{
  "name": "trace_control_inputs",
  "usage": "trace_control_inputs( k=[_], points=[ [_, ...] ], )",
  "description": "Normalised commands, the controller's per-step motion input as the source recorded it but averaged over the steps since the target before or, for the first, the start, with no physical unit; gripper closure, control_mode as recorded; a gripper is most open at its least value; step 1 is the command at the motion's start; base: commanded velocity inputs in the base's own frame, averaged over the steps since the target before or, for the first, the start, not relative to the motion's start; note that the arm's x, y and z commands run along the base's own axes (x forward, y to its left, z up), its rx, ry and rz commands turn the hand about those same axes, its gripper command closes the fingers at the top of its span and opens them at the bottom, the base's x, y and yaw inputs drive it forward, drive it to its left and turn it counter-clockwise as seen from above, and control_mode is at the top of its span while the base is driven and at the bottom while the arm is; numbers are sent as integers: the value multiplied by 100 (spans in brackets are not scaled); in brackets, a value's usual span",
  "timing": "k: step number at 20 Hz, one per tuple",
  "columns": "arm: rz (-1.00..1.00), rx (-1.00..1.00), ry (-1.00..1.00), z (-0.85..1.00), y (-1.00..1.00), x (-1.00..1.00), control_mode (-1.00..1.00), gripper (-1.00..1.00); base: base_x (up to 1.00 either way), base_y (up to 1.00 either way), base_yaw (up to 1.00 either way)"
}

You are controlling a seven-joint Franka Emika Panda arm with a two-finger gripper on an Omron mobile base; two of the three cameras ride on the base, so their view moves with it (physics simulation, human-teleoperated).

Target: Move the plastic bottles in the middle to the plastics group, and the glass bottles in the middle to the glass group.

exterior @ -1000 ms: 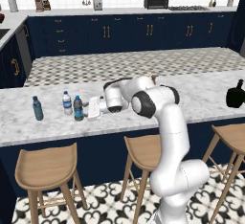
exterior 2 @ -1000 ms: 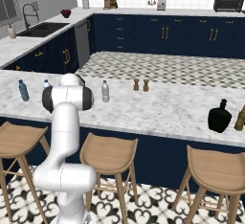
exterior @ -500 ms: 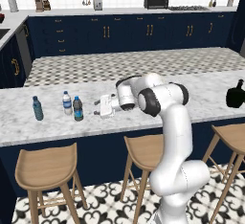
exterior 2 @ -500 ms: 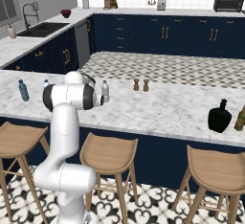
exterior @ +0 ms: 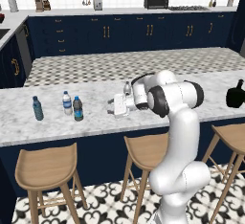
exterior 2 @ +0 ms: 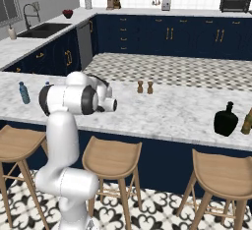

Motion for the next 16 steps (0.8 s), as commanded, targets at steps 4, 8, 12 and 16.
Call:
trace_control_inputs(
  k=[4, 8, 12, 16],
  points=[
    [-13, 0, 0, 19, -63, -13, -100, -100, 0, 0, 0],
    [-14, 0, 0, 23, -63, -3, -100, -100, 0, 0, 0],
    [-14, 0, 0, 19, -66, -6, -100, -100, 0, 0, 0],
    [-12, -3, 0, 5, -69, -1, -100, -100, 0, 0, 0]
  ],
)
